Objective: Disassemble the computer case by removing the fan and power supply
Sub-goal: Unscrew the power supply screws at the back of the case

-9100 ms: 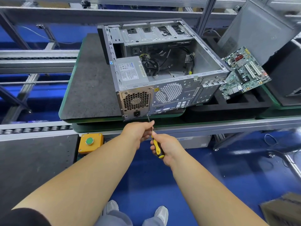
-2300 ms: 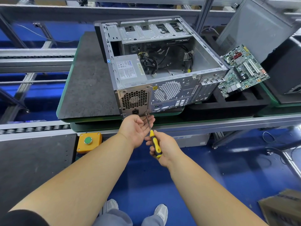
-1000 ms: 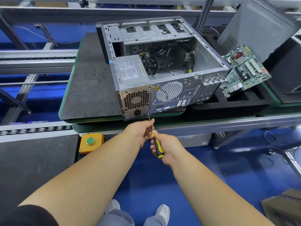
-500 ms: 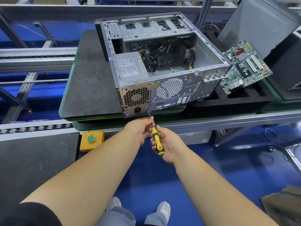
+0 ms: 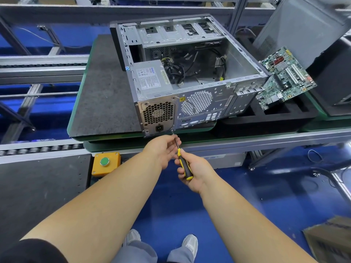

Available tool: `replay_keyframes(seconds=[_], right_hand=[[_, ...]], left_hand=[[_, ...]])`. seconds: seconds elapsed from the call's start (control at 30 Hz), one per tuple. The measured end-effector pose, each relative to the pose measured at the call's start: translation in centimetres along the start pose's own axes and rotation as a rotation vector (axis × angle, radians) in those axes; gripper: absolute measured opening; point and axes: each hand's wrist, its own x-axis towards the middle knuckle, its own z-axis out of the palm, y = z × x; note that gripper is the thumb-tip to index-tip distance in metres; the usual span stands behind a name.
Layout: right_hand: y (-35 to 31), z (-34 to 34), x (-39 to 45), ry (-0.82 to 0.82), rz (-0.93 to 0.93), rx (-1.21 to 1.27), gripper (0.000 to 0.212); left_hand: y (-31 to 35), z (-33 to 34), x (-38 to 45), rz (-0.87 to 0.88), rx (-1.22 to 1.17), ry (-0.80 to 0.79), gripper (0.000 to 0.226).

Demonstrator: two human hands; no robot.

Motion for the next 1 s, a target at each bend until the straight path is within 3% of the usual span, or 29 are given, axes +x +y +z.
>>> replay_keyframes(seconds=[0.27,0.43,0.63,1.0], right_hand=[[-0.1,-0.2,0.3,0.054,-0.029,-0.075,0.019],[-0.4,0.1,0.4,0.051,0.018,-0.011,0.022],[-0.9,0.0,0.2,-0.036,0.088,0.039,0.045],[-0.5,0.0,0.4,0.023,-0.014,-0.097,0.026]], left_hand=[[0.8,-0.3,-0.6,-0.032,-0.278,-0.072,0.03],[1.1,-0.2,-0.8,-0.043,-0.273,-0.072,0.032],[1.2,-0.2,-0.7,-0.054,-0.271,-0.074,0.032],[1.2,-0.4,-0.5,-0.054,-0.253,-0.086,0.03]])
